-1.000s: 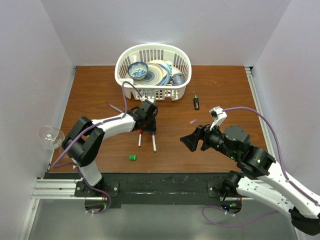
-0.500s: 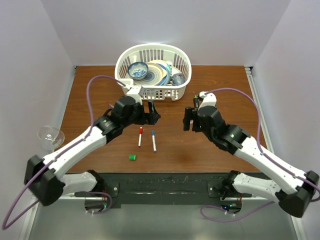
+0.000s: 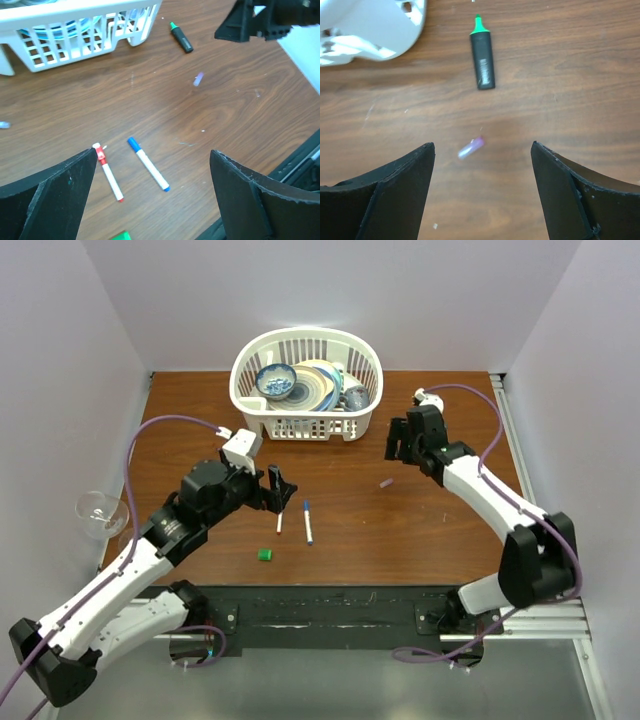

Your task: Insert the pens into the pen caps

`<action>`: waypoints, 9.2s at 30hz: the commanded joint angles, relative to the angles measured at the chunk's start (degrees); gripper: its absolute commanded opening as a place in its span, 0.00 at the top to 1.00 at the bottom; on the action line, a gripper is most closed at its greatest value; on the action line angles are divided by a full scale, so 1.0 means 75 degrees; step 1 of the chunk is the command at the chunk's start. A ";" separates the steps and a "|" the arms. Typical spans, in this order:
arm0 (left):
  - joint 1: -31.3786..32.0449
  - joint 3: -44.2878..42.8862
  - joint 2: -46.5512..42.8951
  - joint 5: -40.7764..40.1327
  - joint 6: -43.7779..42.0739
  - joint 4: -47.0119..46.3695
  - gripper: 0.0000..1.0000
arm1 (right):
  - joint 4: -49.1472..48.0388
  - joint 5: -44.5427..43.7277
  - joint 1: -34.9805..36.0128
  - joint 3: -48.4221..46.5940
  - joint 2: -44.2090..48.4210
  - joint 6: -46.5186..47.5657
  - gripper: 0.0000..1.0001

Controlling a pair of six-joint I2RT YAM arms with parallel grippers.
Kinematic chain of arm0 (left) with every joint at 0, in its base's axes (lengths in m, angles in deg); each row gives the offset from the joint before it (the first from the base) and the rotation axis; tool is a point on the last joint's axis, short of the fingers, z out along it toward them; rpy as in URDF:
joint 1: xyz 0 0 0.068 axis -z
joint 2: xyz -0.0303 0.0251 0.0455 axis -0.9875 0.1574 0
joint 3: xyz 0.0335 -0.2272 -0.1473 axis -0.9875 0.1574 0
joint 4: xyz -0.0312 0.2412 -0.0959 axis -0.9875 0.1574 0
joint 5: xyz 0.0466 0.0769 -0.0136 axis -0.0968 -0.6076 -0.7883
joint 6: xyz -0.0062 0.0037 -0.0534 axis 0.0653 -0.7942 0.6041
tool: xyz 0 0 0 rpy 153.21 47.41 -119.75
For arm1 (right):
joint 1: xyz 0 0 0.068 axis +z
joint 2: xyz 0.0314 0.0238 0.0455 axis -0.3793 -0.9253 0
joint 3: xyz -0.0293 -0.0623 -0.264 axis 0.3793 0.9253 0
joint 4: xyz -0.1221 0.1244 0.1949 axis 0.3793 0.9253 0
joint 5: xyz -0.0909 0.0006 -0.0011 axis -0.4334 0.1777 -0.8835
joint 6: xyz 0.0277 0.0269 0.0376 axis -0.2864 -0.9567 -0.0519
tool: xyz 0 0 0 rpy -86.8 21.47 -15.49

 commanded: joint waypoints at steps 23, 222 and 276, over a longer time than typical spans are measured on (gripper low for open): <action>-0.0027 0.0268 -0.1407 -0.2005 -0.0494 0.0091 0.00 | -0.1587 0.0564 -0.0854 -0.2230 -0.3923 0.0824 0.48; 0.0582 0.1018 0.3069 0.1017 -0.8545 0.2553 0.33 | -0.0064 -0.0983 0.4865 0.2680 0.7642 -0.1496 1.00; 0.0617 0.0971 0.4874 0.1498 -0.8099 0.2518 0.60 | 0.0698 -0.1592 0.4853 0.2375 0.8381 -0.1203 1.00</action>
